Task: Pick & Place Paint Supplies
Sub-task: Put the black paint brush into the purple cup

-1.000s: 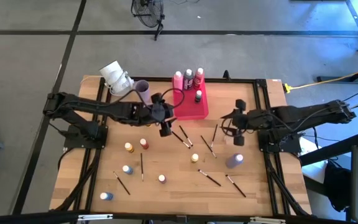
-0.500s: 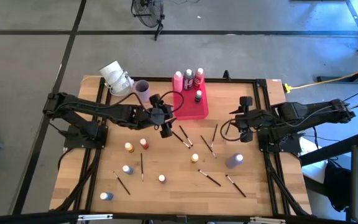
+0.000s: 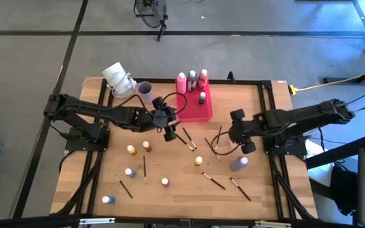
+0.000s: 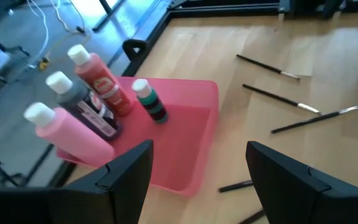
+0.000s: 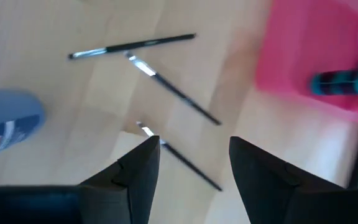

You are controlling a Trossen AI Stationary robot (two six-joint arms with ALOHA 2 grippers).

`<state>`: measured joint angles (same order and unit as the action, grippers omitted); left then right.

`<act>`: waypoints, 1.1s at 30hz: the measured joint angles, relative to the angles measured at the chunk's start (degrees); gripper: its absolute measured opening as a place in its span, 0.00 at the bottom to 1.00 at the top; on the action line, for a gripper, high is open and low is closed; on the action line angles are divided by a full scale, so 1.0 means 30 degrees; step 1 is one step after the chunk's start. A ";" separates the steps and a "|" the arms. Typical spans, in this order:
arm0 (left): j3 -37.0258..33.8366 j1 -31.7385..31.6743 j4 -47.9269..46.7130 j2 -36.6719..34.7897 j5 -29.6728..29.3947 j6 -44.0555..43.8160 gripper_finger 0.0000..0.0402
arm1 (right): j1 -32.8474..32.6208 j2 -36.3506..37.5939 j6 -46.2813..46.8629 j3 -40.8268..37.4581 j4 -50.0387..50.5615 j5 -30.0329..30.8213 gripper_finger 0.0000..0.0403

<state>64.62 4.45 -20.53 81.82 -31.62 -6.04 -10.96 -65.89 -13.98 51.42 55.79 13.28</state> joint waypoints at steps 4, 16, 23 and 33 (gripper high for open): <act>0.0000 0.0473 -0.0002 0.0000 0.0037 -0.1632 0.63 | -0.0058 -0.1454 0.0000 0.0000 0.0022 -0.1027 0.49; 0.0000 0.2533 0.0050 0.0000 -0.2728 -0.4513 0.63 | -0.0073 -0.3713 -0.2061 -0.0013 0.0474 -0.2500 0.49; 0.0000 0.3220 0.0046 0.0000 -0.3668 -0.5175 0.63 | -0.0073 -0.3779 -0.2872 -0.0015 0.0391 -0.1199 0.49; 0.0000 0.3395 0.0043 0.0000 -0.4150 -0.5111 0.63 | 0.0234 -0.3779 -0.2484 -0.0015 0.0151 0.0667 0.49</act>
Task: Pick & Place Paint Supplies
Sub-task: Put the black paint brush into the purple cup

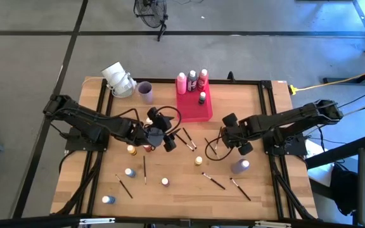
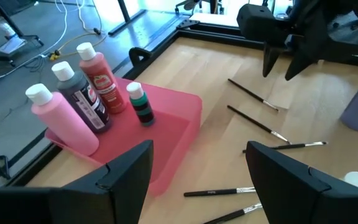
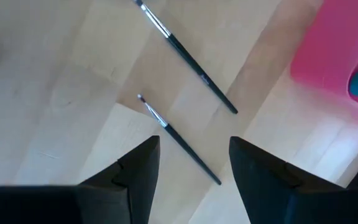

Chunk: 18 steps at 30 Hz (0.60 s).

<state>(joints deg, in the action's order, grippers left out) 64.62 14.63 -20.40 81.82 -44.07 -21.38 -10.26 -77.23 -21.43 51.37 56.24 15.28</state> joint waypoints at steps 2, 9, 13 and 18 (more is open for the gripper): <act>0.0000 -0.0036 0.0000 0.0000 0.0000 0.0232 0.63 | 0.0112 0.0000 -0.0065 0.0000 0.0206 -0.0044 0.49; 0.0000 -0.0036 0.0000 0.0000 -0.0007 0.0513 0.63 | 0.0174 0.0000 -0.2649 -0.0897 0.0062 -0.0705 0.49; 0.0000 -0.0036 0.0000 0.0001 0.0000 0.0493 0.63 | 0.0189 0.0000 -0.3902 -0.2203 -0.0922 -0.0634 0.49; 0.0000 -0.0116 0.0005 0.0007 -0.0131 0.0513 0.63 | 0.0174 0.0000 -0.4867 -0.2997 -0.3265 -0.0646 0.49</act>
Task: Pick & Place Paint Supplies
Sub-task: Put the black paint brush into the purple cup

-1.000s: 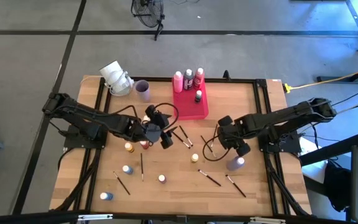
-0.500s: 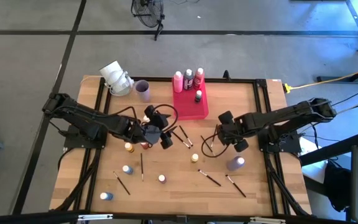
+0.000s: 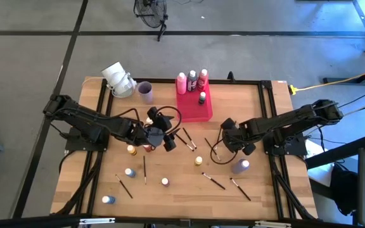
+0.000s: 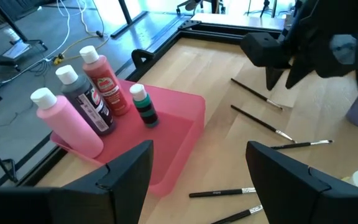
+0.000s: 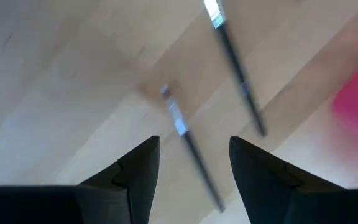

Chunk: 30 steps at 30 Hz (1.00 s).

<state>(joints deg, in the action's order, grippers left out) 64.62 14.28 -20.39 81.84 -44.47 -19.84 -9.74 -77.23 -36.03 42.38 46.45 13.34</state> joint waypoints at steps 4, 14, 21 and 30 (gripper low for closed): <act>0.0000 -0.0051 0.0003 0.0000 -0.0169 -0.0103 0.63 | 0.0022 0.0000 0.0299 -0.0019 -0.0427 0.0000 0.49; 0.0000 -0.0044 -0.0005 0.0000 -0.0299 -0.0131 0.63 | 0.0029 -0.0301 0.0262 -0.0019 -0.0850 -0.1020 0.49; 0.0000 -0.0044 -0.0005 0.0000 -0.0299 -0.0131 0.63 | 0.0029 -0.1748 0.0219 -0.0019 -0.1159 -0.1148 0.49; 0.0000 -0.0044 -0.0005 0.0007 -0.0299 -0.0138 0.63 | -0.0036 -0.3041 0.0214 -0.0019 -0.1544 -0.2477 0.49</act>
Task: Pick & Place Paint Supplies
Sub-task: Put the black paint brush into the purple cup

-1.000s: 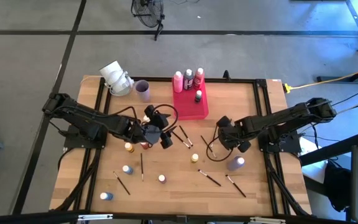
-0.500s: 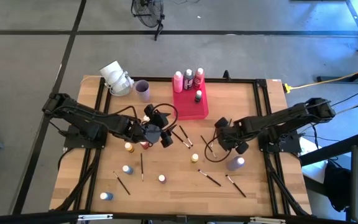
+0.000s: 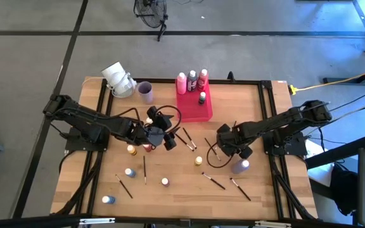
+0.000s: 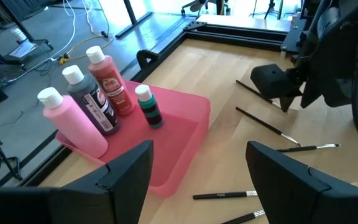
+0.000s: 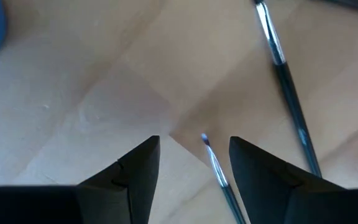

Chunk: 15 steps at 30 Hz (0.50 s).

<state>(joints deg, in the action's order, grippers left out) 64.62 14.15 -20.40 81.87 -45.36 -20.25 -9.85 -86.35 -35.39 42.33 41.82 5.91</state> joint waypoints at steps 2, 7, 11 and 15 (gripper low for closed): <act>0.0000 0.0000 -0.0007 0.0007 0.0000 0.0000 0.63 | 0.0000 -0.0012 -0.0002 0.0000 -0.0016 -0.0180 0.49; 0.0000 0.0000 -0.0026 0.0057 -0.0009 0.0000 0.63 | 0.0000 -0.0012 -0.0003 0.0000 -0.0020 -0.0204 0.49; 0.0000 0.0000 -0.0037 0.0109 -0.0015 0.0000 0.63 | 0.0007 -0.0012 -0.0039 0.0000 -0.0068 -0.0204 0.49; 0.0000 0.0000 -0.0049 0.0219 -0.0088 0.0000 0.63 | 0.0080 -0.0012 -0.0185 0.0000 -0.0201 -0.0551 0.48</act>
<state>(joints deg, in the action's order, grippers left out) 64.62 14.15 -20.55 82.52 -45.63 -20.25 -9.61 -86.39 -35.94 42.33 41.21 4.26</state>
